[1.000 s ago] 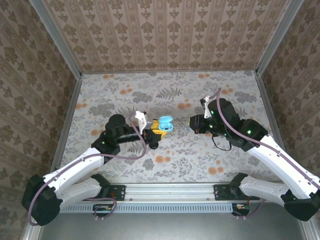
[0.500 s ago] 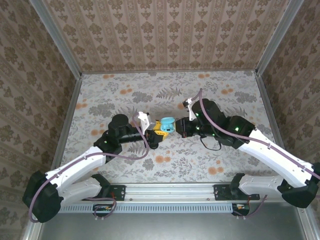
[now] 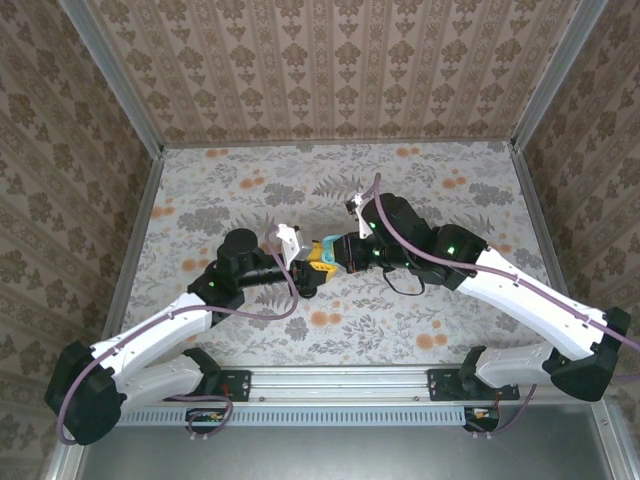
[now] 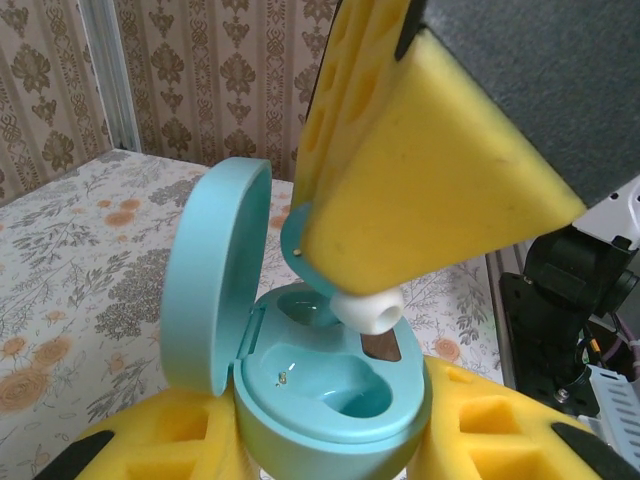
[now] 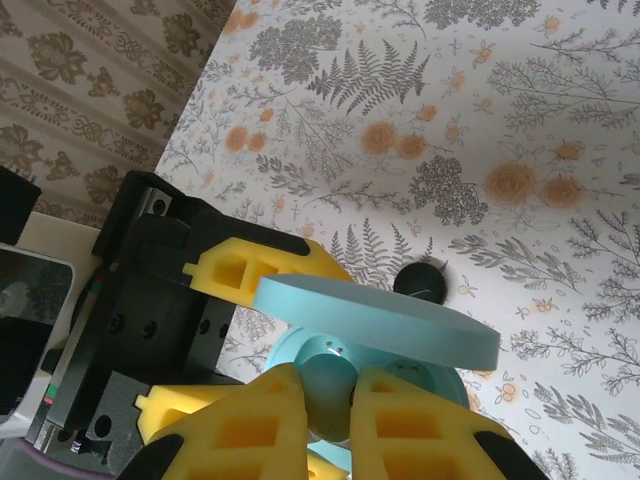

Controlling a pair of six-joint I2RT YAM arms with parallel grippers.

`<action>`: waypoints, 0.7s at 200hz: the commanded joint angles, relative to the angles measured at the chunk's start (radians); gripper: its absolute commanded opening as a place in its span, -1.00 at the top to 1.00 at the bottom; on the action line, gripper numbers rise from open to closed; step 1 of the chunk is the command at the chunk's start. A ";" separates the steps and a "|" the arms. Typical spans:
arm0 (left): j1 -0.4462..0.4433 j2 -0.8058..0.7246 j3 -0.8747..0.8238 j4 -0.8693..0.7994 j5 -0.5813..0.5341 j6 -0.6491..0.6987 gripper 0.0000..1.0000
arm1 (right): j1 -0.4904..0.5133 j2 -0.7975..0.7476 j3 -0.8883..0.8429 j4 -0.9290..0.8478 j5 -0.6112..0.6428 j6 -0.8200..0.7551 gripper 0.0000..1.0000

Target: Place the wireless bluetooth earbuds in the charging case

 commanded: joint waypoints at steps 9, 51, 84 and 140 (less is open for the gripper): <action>-0.006 -0.013 0.037 0.023 -0.004 0.024 0.87 | 0.010 0.023 0.039 0.008 -0.012 0.018 0.75; -0.005 -0.013 0.050 0.012 -0.005 0.033 0.88 | 0.019 0.043 0.053 -0.030 0.002 0.011 0.75; -0.002 -0.018 0.064 -0.013 -0.004 0.047 0.88 | 0.028 0.051 0.057 -0.053 0.019 0.007 0.74; 0.002 -0.055 0.044 -0.013 -0.055 0.041 0.88 | 0.043 0.080 0.083 -0.100 0.044 -0.008 0.69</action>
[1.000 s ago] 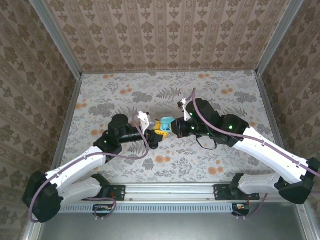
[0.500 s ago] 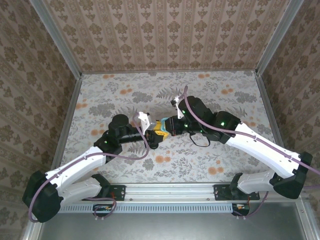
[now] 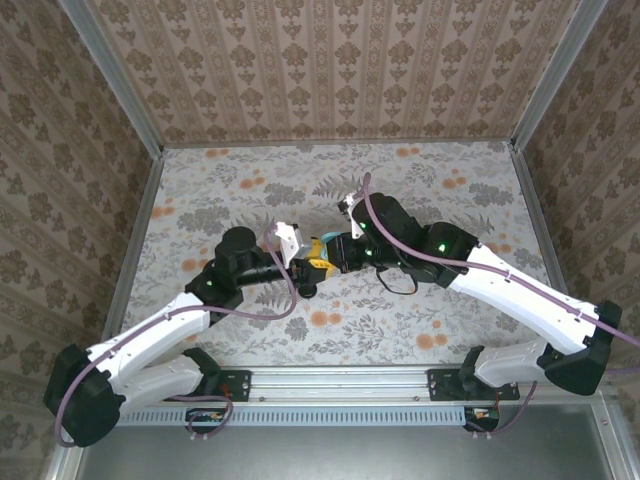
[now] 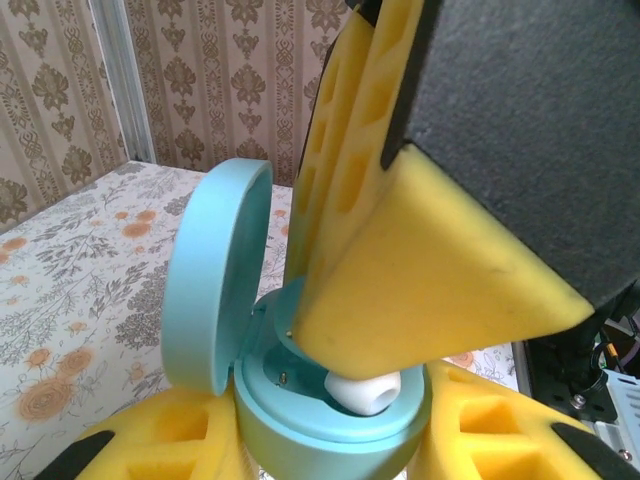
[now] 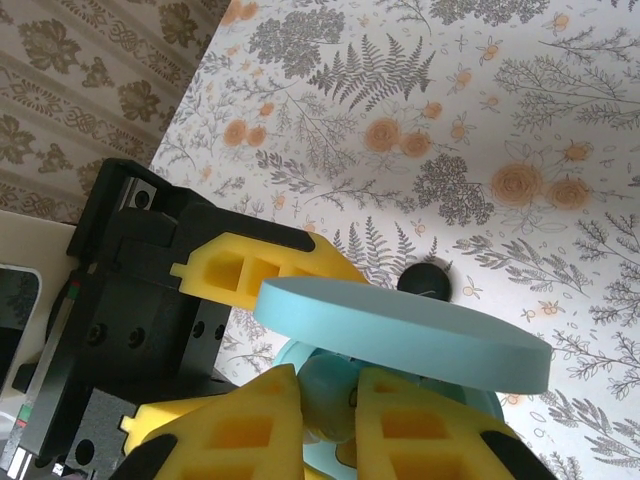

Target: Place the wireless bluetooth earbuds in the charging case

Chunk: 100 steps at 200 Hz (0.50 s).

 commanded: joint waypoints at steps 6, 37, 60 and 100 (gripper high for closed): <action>0.002 -0.040 0.013 0.026 -0.031 0.008 0.88 | 0.018 0.045 0.053 -0.091 0.023 -0.008 0.69; 0.004 -0.048 0.027 0.020 -0.027 0.012 0.88 | 0.033 0.073 0.103 -0.161 0.058 -0.038 0.66; 0.005 -0.048 0.031 0.021 -0.030 0.011 0.88 | 0.033 0.064 0.105 -0.178 0.089 -0.034 0.64; 0.004 -0.049 0.021 0.031 -0.033 0.004 0.88 | 0.032 0.050 0.103 -0.176 0.093 -0.031 0.49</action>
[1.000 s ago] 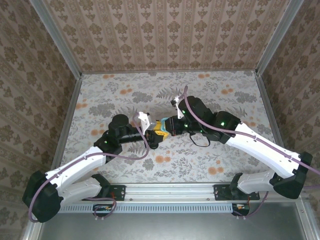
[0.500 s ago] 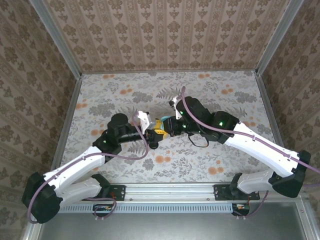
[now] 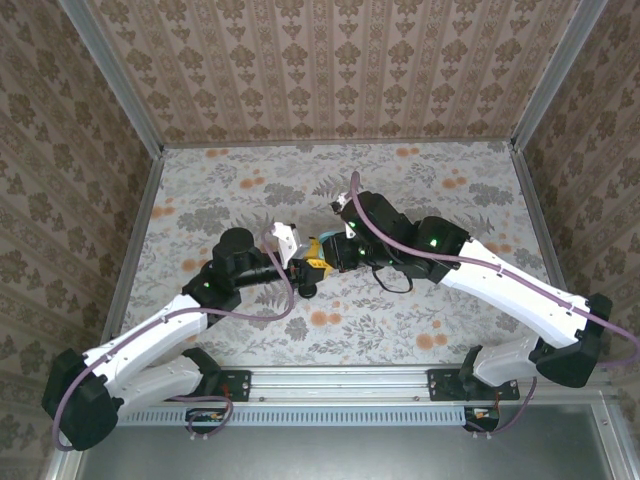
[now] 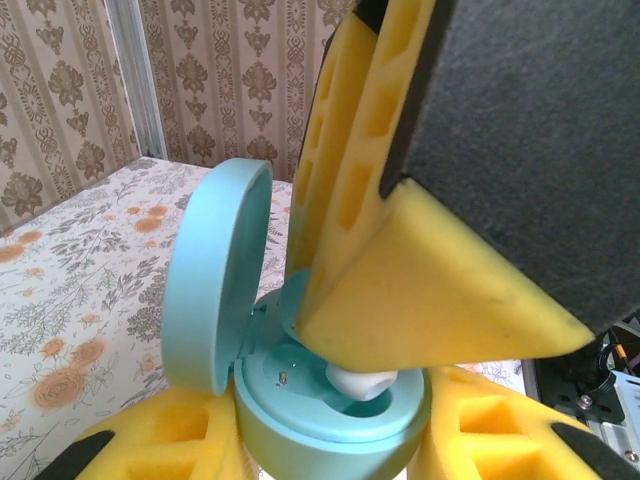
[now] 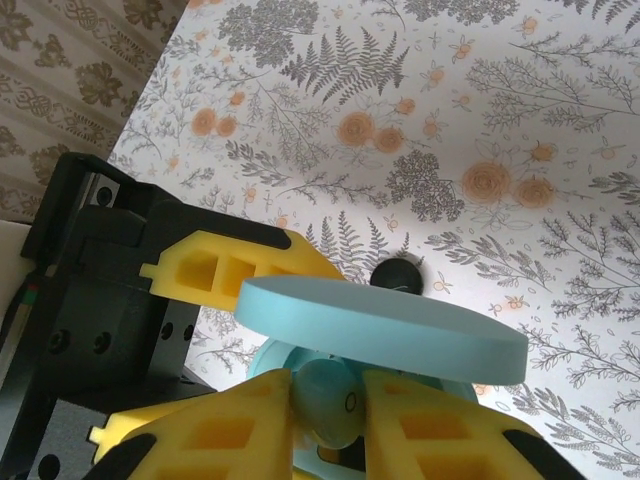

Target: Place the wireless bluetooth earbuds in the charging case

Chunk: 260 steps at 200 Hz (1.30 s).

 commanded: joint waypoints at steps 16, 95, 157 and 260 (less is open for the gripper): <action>0.002 -0.027 0.022 0.055 -0.011 0.005 0.88 | 0.005 -0.015 0.014 -0.068 0.011 -0.003 0.46; 0.002 -0.032 0.023 0.045 -0.006 0.006 0.88 | 0.000 -0.017 0.012 -0.025 -0.031 0.009 0.39; 0.002 -0.037 0.019 0.042 -0.003 -0.001 0.88 | -0.011 -0.023 0.000 0.019 -0.058 0.025 0.35; 0.002 -0.038 0.016 0.033 -0.004 -0.002 0.88 | -0.029 -0.062 0.012 0.041 -0.069 0.030 0.31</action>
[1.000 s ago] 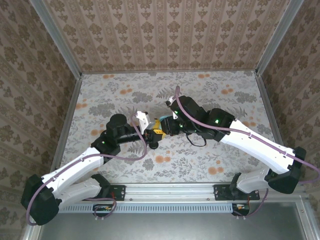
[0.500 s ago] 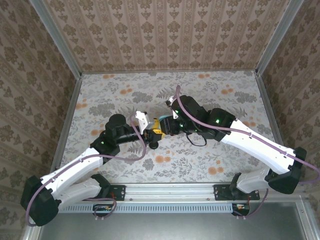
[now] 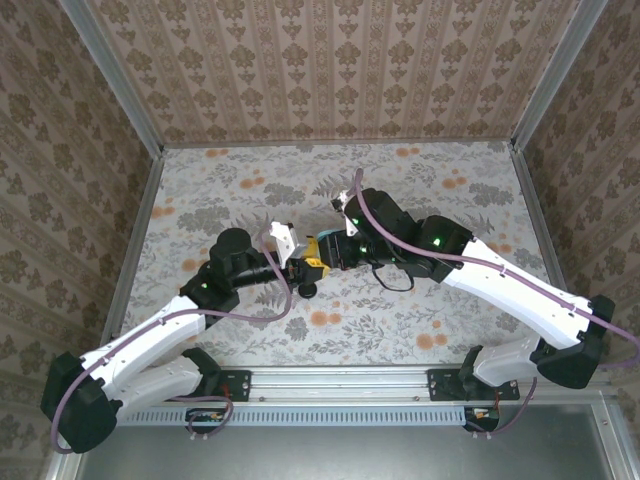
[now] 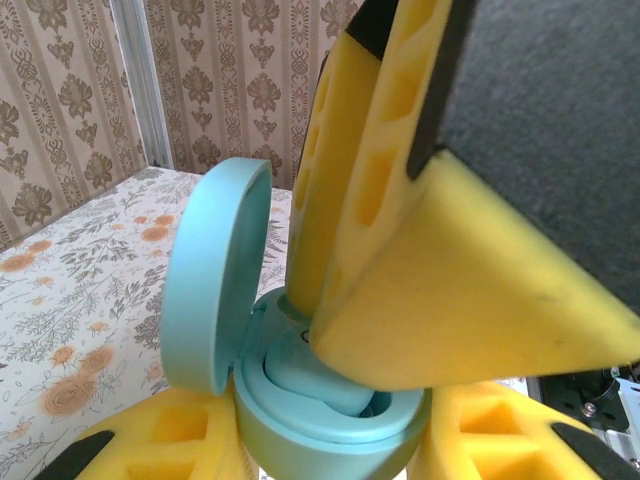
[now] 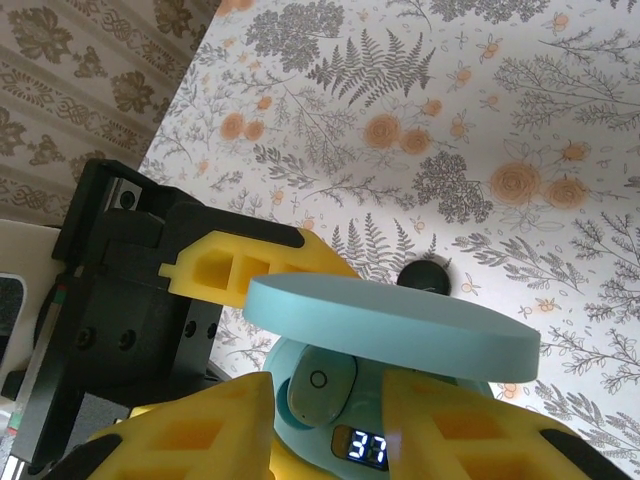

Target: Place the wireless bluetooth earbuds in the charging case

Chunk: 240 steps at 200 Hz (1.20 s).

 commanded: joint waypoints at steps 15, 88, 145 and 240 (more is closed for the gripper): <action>0.002 -0.022 0.012 0.032 -0.006 -0.002 0.88 | -0.021 -0.073 0.009 0.016 -0.015 0.006 0.31; 0.014 -0.032 -0.022 0.036 -0.025 -0.014 0.89 | -0.146 -0.206 -0.043 -0.023 -0.011 -0.007 0.30; 0.020 -0.036 -0.053 0.036 -0.032 -0.035 0.89 | -0.335 -0.175 -0.143 -0.096 -0.032 -0.072 0.26; 0.025 -0.087 -0.103 0.004 -0.072 -0.033 0.89 | -0.512 0.177 -0.318 0.128 -0.220 -0.048 0.28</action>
